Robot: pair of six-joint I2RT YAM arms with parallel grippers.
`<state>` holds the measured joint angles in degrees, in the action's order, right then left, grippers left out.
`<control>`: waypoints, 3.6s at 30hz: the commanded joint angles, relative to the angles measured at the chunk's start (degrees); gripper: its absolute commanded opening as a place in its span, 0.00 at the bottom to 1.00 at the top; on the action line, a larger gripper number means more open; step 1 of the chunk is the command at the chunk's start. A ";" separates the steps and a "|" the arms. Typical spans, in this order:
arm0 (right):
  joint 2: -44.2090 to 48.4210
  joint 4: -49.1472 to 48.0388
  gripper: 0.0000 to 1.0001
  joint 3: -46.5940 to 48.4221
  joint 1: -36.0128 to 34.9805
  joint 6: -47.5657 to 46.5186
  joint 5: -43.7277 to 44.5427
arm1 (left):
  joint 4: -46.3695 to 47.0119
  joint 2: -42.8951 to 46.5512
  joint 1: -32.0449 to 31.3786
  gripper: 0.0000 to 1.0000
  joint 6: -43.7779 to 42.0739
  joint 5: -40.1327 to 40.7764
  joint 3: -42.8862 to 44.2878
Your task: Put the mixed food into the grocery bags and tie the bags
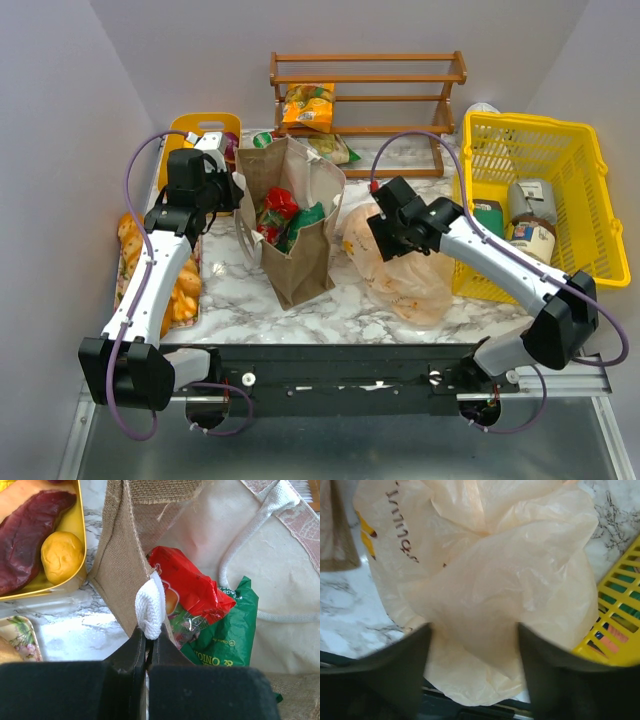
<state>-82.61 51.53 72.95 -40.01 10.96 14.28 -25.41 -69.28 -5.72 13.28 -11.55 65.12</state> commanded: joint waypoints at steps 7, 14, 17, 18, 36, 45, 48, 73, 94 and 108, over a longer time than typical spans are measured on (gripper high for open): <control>1.39 1.81 0.01 7.53 0.19 0.21 2.84 | 3.44 -0.33 -0.35 0.00 -0.18 1.88 -0.35; 5.87 4.72 0.01 22.11 0.28 -4.10 12.95 | 5.27 -1.39 -1.66 0.00 0.87 -0.66 -1.22; 5.01 4.55 0.01 28.98 1.59 -8.31 16.82 | 6.59 -1.65 -4.73 0.00 1.57 -1.63 -1.58; 4.65 4.37 0.01 33.88 2.04 -9.28 17.44 | 6.86 -1.74 -5.87 0.00 2.53 -1.81 -1.49; 5.62 -22.61 0.01 44.21 8.02 -14.48 9.98 | 45.97 -16.22 -32.42 0.00 33.12 3.38 3.67; 6.05 -21.56 0.01 45.70 8.28 -17.20 9.00 | 54.23 -33.28 -37.26 0.00 33.47 0.39 23.44; 6.49 -21.56 0.01 45.70 8.54 -17.99 9.71 | 56.17 -36.45 -37.70 0.00 33.48 -1.10 28.98; 5.27 -18.75 0.01 50.09 8.72 -9.48 -14.02 | 51.07 -20.75 -27.60 0.99 9.06 -7.80 9.35; 5.44 -24.37 0.01 47.90 8.72 10.92 -40.21 | 46.77 20.23 -20.13 0.99 -6.51 9.35 -21.44; 5.62 -25.51 0.01 49.13 8.81 15.67 -43.46 | 55.55 15.40 -19.86 0.91 -2.56 3.99 -21.27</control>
<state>-77.67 27.55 120.49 -31.48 25.02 -27.31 25.61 -53.47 -25.93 9.76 -6.17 43.16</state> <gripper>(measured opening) 0.013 0.956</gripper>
